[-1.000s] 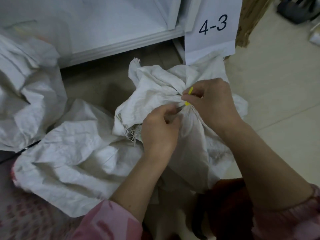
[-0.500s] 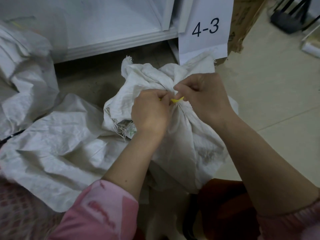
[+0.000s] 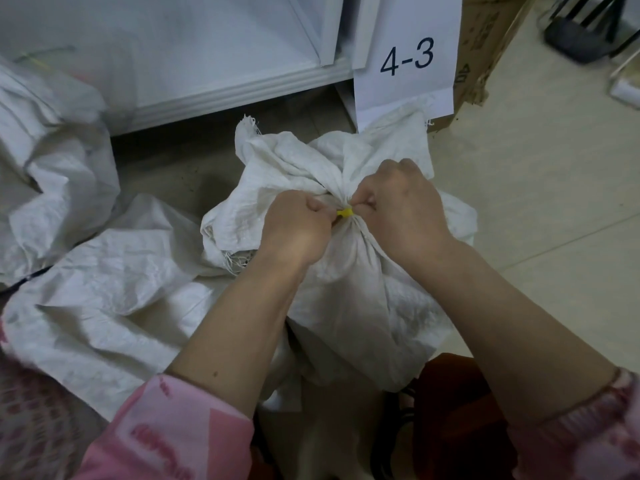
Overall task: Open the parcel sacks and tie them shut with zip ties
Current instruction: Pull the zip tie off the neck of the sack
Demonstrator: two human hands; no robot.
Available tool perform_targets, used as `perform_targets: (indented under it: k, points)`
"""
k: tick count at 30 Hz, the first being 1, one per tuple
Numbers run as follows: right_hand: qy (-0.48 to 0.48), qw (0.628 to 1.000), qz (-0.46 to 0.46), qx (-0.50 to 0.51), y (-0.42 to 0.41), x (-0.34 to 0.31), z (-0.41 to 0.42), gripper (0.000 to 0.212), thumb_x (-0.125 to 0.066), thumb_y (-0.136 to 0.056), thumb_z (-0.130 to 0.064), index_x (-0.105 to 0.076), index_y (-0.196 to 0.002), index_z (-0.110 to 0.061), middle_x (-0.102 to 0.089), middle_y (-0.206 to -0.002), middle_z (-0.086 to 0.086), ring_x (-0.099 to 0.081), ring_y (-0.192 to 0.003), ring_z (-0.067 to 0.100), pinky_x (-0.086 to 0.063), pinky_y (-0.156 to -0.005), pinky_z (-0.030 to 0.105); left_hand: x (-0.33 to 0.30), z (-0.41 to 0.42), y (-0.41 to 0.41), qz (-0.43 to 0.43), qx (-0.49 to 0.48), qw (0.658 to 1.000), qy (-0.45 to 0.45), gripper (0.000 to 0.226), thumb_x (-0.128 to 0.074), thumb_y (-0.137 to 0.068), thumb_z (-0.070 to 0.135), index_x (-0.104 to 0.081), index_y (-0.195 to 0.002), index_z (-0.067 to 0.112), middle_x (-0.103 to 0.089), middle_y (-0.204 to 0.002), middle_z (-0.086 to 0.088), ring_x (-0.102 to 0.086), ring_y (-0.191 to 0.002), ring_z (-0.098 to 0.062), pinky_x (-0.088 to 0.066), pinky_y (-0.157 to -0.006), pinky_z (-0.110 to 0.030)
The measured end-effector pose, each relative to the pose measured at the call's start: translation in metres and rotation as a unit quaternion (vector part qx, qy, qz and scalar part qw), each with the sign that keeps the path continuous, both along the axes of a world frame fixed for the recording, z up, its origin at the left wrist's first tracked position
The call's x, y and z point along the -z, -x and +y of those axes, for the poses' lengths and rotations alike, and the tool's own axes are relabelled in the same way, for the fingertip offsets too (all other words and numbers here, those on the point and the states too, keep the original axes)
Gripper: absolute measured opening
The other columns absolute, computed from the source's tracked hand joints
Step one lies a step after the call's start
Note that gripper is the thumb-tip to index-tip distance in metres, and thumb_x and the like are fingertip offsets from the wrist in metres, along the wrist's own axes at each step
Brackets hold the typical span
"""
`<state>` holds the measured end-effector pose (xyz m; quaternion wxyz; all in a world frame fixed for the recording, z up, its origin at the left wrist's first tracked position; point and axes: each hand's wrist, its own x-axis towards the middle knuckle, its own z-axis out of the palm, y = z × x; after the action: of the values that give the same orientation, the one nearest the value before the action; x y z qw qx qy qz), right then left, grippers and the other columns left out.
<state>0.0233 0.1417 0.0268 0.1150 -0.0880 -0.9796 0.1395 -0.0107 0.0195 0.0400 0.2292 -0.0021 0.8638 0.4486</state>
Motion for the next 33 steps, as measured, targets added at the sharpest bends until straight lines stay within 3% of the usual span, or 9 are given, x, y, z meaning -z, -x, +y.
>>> perform_targets:
  k: [6,12,16,19,23,29,33]
  points:
    - [-0.046,0.996,0.066,-0.041,-0.006,0.007,0.002,0.015,-0.079,-0.058,0.005,-0.071,-0.059,-0.008,-0.056,-0.060,0.008,-0.051,-0.065,0.027,-0.043,-0.047,0.033,-0.005,0.004,-0.007,0.006,-0.026,0.999,-0.040,0.017,-0.056,-0.092,0.010,-0.065,-0.079,0.005,-0.058,-0.076,-0.016,-0.051,-0.068,-0.022,-0.040,-0.062,-0.030]
    - [-0.083,0.990,0.103,-0.048,-0.014,0.011,0.006,0.014,-0.078,-0.061,0.002,-0.070,-0.056,-0.009,-0.055,-0.060,0.007,-0.050,-0.065,0.027,-0.040,-0.055,0.031,-0.003,0.006,-0.007,0.007,-0.019,0.999,-0.045,0.017,-0.053,-0.090,0.008,-0.064,-0.077,0.007,-0.045,-0.059,-0.007,-0.035,-0.038,-0.005,-0.029,-0.040,-0.016]
    - [-0.083,0.993,0.078,-0.030,-0.017,0.016,0.003,0.015,-0.078,-0.060,0.003,-0.071,-0.058,-0.010,-0.055,-0.064,0.007,-0.050,-0.068,0.030,-0.038,-0.058,0.032,-0.005,0.007,-0.008,-0.015,-0.021,0.997,-0.066,0.014,-0.052,-0.090,0.005,-0.060,-0.081,0.012,-0.048,-0.074,-0.008,-0.038,-0.057,-0.013,-0.027,-0.038,-0.012]
    - [-0.065,0.996,0.061,0.000,-0.018,0.019,0.002,0.013,-0.077,-0.062,-0.001,-0.072,-0.059,-0.012,-0.054,-0.068,0.008,-0.049,-0.071,0.031,-0.042,-0.060,0.037,-0.010,0.009,-0.010,-0.062,-0.057,0.992,-0.099,0.012,-0.052,-0.087,0.004,-0.059,-0.081,0.012,-0.049,-0.077,-0.007,-0.041,-0.060,-0.014,-0.027,-0.036,-0.011]
    - [-0.034,0.998,0.050,0.032,-0.021,0.015,-0.001,0.010,-0.074,-0.073,-0.008,-0.075,-0.065,-0.014,-0.055,-0.071,0.011,-0.049,-0.075,0.033,-0.040,-0.064,0.039,-0.021,0.012,-0.012,-0.141,-0.125,0.968,-0.165,0.022,-0.053,-0.085,0.015,-0.054,-0.063,0.013,-0.062,-0.078,-0.011,-0.048,-0.054,-0.011,-0.034,-0.043,-0.018]
    - [0.011,0.999,0.016,0.051,-0.024,0.010,-0.004,0.017,-0.068,-0.083,-0.014,-0.075,-0.068,-0.017,-0.047,-0.072,0.002,-0.045,-0.083,0.026,-0.029,-0.071,0.033,-0.029,0.011,-0.019,-0.163,-0.135,0.958,-0.195,0.024,-0.049,-0.088,0.030,-0.054,-0.073,0.013,-0.060,-0.081,-0.010,-0.047,-0.059,-0.013,-0.037,-0.049,-0.022]
    - [0.020,0.992,0.091,0.088,-0.022,0.007,-0.005,0.023,-0.076,-0.073,-0.013,-0.067,-0.052,-0.013,-0.037,-0.059,-0.001,-0.037,-0.069,0.020,-0.031,-0.062,0.032,-0.032,0.013,-0.020,-0.159,-0.126,0.961,-0.188,0.024,-0.050,-0.089,0.032,-0.058,-0.082,0.011,-0.065,-0.085,-0.010,-0.050,-0.063,-0.012,-0.038,-0.055,-0.023]
